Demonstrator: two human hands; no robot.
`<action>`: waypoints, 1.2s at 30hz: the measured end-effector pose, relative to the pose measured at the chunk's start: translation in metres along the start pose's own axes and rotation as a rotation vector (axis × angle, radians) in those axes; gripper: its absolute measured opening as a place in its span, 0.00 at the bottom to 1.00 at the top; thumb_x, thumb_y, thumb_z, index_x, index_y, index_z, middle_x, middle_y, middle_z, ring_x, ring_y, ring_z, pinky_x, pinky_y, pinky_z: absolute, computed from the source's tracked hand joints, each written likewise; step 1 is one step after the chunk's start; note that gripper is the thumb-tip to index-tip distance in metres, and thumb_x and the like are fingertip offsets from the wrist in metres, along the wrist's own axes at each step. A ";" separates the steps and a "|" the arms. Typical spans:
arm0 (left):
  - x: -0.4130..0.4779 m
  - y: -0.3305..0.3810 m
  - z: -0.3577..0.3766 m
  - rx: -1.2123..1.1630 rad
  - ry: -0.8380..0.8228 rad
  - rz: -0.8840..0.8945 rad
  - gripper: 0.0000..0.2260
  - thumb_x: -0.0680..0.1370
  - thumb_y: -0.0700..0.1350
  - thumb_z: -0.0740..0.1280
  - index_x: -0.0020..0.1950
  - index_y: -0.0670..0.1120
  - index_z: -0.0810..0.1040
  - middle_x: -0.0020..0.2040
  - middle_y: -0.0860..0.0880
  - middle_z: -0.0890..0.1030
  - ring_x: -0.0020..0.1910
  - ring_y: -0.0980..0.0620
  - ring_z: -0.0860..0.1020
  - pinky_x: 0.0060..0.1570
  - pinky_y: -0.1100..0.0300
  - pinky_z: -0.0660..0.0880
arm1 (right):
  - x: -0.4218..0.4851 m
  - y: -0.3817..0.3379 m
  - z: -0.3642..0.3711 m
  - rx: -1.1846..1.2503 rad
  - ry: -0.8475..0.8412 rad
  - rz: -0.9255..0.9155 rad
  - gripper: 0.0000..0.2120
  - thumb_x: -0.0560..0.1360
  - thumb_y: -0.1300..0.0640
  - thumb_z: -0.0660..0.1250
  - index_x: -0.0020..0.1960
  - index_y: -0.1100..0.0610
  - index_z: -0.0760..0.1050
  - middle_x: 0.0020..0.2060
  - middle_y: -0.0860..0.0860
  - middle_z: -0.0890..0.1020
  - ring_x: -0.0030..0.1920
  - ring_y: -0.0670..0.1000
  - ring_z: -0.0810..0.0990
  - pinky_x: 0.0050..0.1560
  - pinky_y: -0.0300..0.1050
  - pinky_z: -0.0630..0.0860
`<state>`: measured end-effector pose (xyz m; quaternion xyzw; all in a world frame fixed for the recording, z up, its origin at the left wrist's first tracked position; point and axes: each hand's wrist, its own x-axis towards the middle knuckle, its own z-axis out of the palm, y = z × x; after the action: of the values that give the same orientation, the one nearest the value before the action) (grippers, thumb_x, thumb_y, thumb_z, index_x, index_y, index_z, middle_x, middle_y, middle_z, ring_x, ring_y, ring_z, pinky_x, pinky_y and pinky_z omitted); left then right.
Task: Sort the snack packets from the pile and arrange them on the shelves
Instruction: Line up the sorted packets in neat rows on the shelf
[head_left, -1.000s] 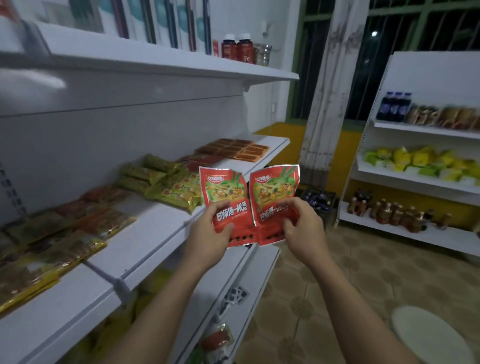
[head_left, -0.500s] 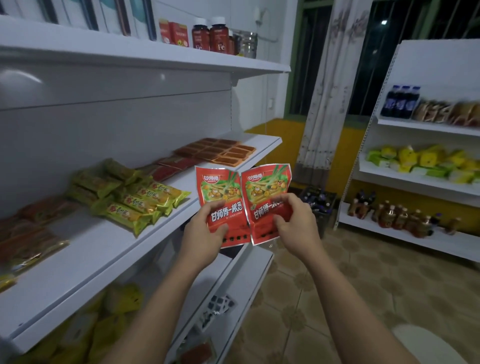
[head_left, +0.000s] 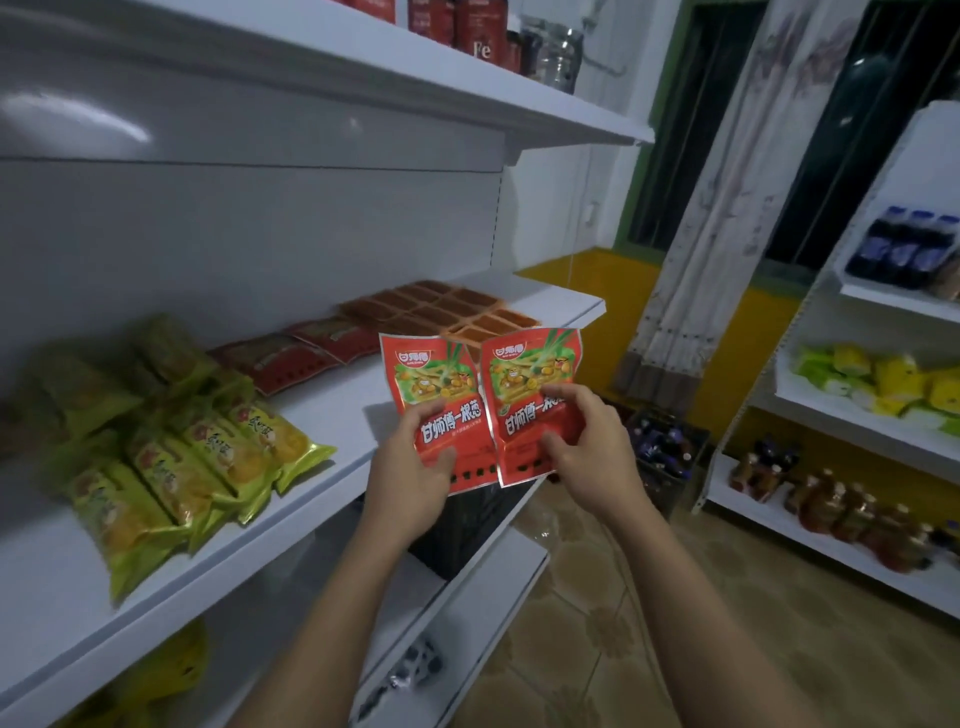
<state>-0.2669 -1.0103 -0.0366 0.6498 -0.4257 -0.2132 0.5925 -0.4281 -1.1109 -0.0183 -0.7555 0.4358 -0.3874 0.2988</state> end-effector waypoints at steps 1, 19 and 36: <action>0.011 -0.002 0.004 0.009 0.011 -0.007 0.19 0.79 0.37 0.67 0.62 0.59 0.71 0.50 0.61 0.74 0.44 0.67 0.75 0.33 0.75 0.73 | 0.014 0.003 0.003 0.011 -0.013 -0.001 0.21 0.77 0.64 0.68 0.63 0.42 0.72 0.60 0.48 0.72 0.56 0.47 0.77 0.48 0.46 0.83; 0.093 -0.024 -0.006 0.470 0.400 -0.224 0.20 0.81 0.38 0.63 0.72 0.49 0.68 0.67 0.45 0.66 0.53 0.55 0.71 0.54 0.67 0.66 | 0.171 0.012 0.113 0.121 -0.371 -0.265 0.15 0.76 0.57 0.70 0.58 0.41 0.72 0.60 0.49 0.76 0.59 0.49 0.77 0.53 0.48 0.81; 0.111 -0.036 0.045 1.133 0.521 -0.431 0.20 0.79 0.60 0.55 0.65 0.58 0.77 0.66 0.53 0.77 0.67 0.45 0.71 0.58 0.46 0.66 | 0.209 0.017 0.138 -0.420 -0.569 -0.760 0.24 0.82 0.41 0.54 0.76 0.44 0.60 0.77 0.51 0.59 0.77 0.53 0.55 0.75 0.51 0.53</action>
<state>-0.2307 -1.1285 -0.0549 0.9621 -0.1750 0.0945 0.1865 -0.2516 -1.2888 -0.0362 -0.9795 0.1006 -0.1520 0.0854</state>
